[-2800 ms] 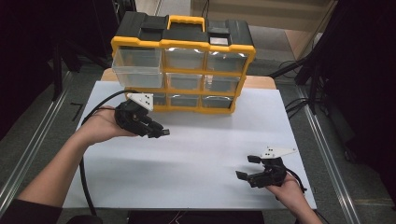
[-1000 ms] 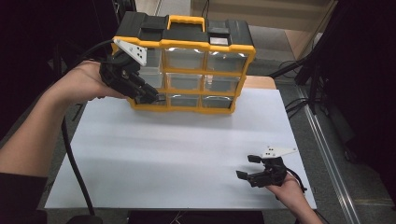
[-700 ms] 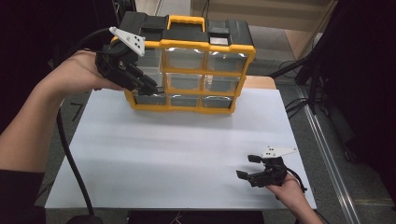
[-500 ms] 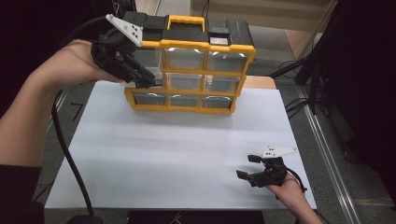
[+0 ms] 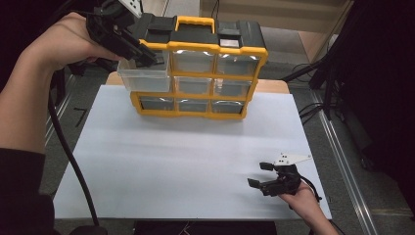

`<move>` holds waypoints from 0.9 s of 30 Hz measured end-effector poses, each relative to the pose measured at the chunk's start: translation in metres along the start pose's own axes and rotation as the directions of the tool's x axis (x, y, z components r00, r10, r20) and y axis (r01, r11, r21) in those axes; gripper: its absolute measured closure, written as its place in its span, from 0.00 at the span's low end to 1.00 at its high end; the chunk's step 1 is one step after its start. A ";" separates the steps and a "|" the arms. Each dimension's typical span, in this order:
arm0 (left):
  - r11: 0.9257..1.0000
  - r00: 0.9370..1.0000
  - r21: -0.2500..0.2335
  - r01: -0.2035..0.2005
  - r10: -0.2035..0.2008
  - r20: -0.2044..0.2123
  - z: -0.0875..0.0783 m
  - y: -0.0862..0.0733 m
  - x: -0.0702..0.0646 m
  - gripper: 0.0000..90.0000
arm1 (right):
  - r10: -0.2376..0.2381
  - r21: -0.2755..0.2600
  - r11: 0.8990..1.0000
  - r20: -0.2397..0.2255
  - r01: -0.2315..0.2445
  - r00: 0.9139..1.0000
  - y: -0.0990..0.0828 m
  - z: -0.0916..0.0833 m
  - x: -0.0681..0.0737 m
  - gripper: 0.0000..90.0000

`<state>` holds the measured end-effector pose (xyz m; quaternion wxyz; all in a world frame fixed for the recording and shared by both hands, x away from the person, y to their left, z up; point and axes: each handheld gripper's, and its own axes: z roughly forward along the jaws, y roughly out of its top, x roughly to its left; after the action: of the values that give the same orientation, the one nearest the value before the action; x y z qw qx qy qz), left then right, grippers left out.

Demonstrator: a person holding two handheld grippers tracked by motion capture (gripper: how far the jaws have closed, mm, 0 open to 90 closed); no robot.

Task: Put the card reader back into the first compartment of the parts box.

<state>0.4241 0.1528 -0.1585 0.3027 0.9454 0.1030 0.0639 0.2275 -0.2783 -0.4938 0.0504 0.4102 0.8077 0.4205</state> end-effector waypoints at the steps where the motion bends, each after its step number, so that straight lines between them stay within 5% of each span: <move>1: 1.000 1.000 -0.003 0.014 -0.014 -0.006 -0.001 -0.001 0.004 0.83 | 0.001 0.000 1.000 0.000 -0.001 1.000 0.000 0.000 0.000 0.14; 6: 0.998 0.997 0.001 0.059 -0.059 -0.052 0.000 -0.005 0.018 0.83 | -0.003 -0.003 1.000 0.001 0.003 1.000 0.000 0.000 0.000 0.14; 14: 0.998 0.990 0.006 0.055 -0.053 -0.131 0.009 -0.010 0.025 0.83 | -0.006 -0.007 1.000 0.000 0.006 1.000 0.000 -0.001 0.001 0.14; 27: 0.990 0.982 0.016 0.143 -0.140 -0.127 0.028 -0.022 0.036 0.83 | -0.006 -0.004 1.000 -0.001 0.006 1.000 0.001 -0.001 0.001 0.14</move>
<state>0.4604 0.1630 -0.1925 0.2877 0.9334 0.1895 0.1003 0.2270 -0.2774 -0.4924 0.0519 0.4073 0.8082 0.4221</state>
